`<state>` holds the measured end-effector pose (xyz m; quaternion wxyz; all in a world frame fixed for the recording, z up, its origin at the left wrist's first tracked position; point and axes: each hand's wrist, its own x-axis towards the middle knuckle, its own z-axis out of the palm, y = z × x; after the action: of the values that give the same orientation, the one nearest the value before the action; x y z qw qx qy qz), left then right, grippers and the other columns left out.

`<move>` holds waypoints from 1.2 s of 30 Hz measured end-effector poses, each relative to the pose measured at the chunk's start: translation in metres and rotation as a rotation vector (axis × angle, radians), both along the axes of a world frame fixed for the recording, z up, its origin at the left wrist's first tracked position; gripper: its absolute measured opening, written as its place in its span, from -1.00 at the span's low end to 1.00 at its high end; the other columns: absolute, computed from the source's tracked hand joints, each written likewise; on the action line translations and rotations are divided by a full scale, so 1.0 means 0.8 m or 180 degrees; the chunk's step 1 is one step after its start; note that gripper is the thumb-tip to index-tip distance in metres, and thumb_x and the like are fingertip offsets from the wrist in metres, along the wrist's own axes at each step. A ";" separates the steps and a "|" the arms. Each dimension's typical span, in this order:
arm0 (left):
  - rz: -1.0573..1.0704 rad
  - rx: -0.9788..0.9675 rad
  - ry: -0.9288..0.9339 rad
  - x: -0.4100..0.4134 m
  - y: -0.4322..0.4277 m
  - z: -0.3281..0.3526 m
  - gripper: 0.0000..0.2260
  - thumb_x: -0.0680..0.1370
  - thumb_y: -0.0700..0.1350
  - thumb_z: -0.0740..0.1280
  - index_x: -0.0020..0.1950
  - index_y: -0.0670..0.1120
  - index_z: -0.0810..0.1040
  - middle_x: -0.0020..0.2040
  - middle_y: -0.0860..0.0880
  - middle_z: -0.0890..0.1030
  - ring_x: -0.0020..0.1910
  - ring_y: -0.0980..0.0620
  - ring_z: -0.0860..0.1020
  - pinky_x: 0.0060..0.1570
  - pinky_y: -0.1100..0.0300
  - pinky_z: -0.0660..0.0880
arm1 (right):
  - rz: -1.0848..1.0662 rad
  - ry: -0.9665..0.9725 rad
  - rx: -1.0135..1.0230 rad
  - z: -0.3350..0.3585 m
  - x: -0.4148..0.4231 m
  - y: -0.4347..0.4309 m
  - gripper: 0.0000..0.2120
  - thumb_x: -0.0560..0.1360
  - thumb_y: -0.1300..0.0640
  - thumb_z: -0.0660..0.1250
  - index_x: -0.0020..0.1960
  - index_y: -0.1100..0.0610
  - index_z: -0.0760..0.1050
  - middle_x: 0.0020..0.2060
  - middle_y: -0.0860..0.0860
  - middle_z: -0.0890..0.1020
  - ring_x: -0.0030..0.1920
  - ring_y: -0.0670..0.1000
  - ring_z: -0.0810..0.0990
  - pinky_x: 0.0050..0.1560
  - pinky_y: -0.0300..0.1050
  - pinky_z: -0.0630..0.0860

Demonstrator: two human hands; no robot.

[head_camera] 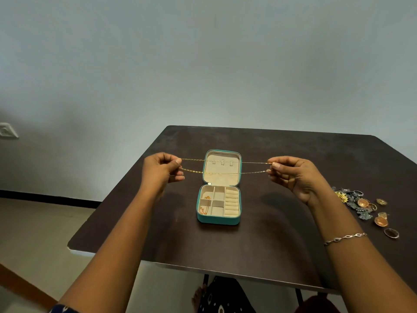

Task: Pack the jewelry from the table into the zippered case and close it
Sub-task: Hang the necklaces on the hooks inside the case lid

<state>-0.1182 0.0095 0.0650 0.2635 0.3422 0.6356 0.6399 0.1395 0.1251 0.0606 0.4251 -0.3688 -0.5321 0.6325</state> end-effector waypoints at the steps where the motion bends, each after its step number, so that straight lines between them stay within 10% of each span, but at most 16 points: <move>1: -0.0013 -0.0058 0.0019 0.004 0.001 -0.002 -0.88 0.52 -0.31 0.27 -0.21 -0.19 0.49 -0.30 -0.13 0.50 -0.37 0.01 0.51 -0.47 0.33 0.54 | -0.0065 0.0056 -0.0004 0.003 0.002 0.002 -0.86 0.45 0.40 0.25 -0.16 0.25 0.56 -0.46 0.00 0.63 -0.39 -0.07 0.63 -0.28 -0.23 0.61; 14: -0.0750 -0.0198 0.0830 0.090 0.006 -0.022 -0.86 0.47 -0.36 0.33 -0.23 -0.15 0.57 -0.32 -0.10 0.58 -0.50 0.11 0.51 -0.42 0.26 0.55 | -0.0507 -0.0080 0.0492 0.091 0.030 0.062 -0.89 0.42 0.40 0.31 -0.19 0.22 0.54 -0.50 -0.03 0.63 -0.41 -0.08 0.63 -0.28 -0.26 0.60; 29: -0.1137 -0.0001 0.0356 0.200 -0.013 -0.045 -0.81 0.46 -0.32 0.35 -0.25 -0.04 0.58 -0.35 0.01 0.58 -0.47 0.15 0.52 -0.39 0.29 0.54 | -0.0304 -0.0968 0.1056 0.098 0.008 0.096 -0.93 0.43 0.41 0.31 -0.15 0.29 0.54 -0.33 0.11 0.56 -0.39 -0.07 0.59 -0.29 -0.28 0.57; 36: -0.1148 -0.0597 0.2227 0.214 -0.015 -0.079 -0.87 0.50 -0.14 0.33 -0.03 -0.11 0.65 -0.08 -0.04 0.64 -0.10 0.05 0.59 -0.05 0.25 0.46 | 0.0012 -0.1680 0.1133 0.028 -0.022 0.116 -0.84 0.41 0.43 0.33 -0.27 0.22 0.53 -0.36 0.11 0.57 -0.39 -0.05 0.59 -0.34 -0.25 0.55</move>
<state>0.0529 -0.0026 0.0021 0.1694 0.6199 0.6723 0.3676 0.1219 0.2179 0.0827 0.3291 -0.4390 -0.7271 0.4127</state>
